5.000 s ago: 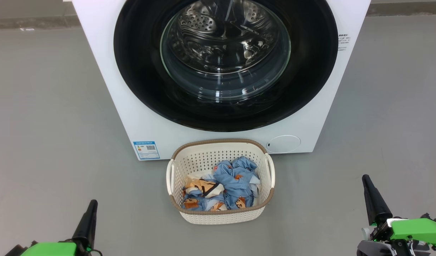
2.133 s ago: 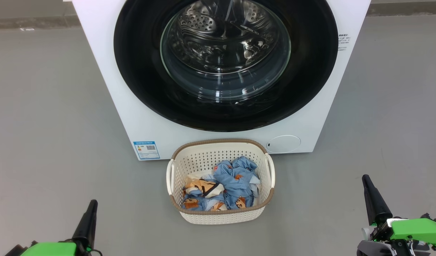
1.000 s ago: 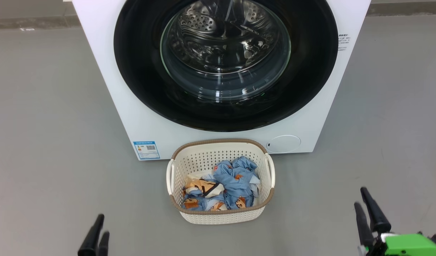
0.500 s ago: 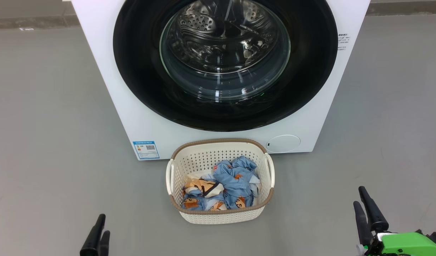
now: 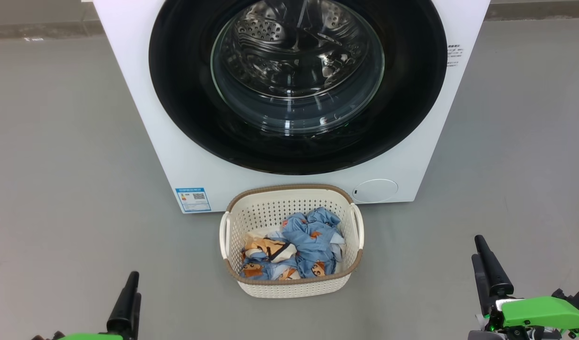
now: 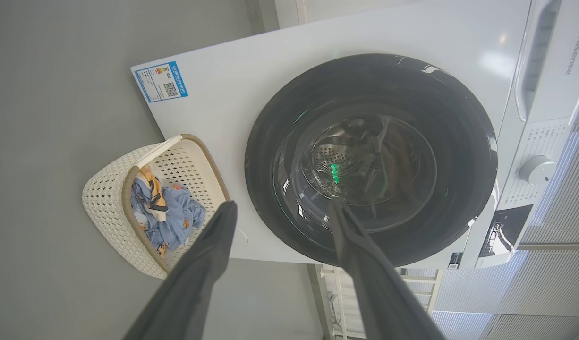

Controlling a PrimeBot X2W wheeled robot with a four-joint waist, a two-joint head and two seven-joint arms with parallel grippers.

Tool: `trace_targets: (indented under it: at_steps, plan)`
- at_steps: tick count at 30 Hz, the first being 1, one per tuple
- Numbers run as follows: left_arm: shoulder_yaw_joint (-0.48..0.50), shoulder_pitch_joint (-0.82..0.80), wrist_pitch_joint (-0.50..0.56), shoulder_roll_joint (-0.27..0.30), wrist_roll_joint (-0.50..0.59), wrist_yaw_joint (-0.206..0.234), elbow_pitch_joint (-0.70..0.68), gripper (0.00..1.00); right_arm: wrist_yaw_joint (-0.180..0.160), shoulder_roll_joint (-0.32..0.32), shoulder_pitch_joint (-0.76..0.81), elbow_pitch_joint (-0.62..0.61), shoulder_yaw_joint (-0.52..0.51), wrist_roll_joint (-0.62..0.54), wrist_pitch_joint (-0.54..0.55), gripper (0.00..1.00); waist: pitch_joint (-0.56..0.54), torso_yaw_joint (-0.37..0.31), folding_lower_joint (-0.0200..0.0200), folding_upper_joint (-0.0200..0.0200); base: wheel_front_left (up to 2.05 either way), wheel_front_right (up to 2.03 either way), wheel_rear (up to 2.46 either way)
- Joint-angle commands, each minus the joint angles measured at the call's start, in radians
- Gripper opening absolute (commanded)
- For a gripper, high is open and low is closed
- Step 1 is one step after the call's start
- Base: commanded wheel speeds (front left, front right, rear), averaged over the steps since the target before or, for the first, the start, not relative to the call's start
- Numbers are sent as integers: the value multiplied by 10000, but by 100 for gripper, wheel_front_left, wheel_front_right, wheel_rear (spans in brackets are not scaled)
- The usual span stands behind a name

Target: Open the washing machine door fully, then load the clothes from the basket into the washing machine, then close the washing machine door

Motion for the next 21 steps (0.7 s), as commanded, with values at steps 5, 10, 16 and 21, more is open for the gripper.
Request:
trace_targets:
  at_steps: [5, 10, 16, 21]
  plan:
    - [-33, -540, -233, 256, 597, -11, -446, 100, 6, -207, -556, -316, 215, -606, -232, 100, -11, -8, -1, 0, 0, 0, 0]
    - [-142, -583, -380, 332, 1077, -12, -568, 100, 7, -226, -646, -358, 265, -1101, -380, 100, -21, -20, -1, 0, 0, 0, 0]
    - [-195, -638, -556, 395, 1689, -13, -717, 100, 8, -240, -747, -440, 313, -1693, -555, 100, -22, -34, -1, 0, 0, 0, 0]
    - [-250, -686, -704, 441, 2163, -15, -851, 100, 8, -328, -820, -480, 472, -2246, -701, 100, -31, -42, -1, 0, 0, 0, 0]
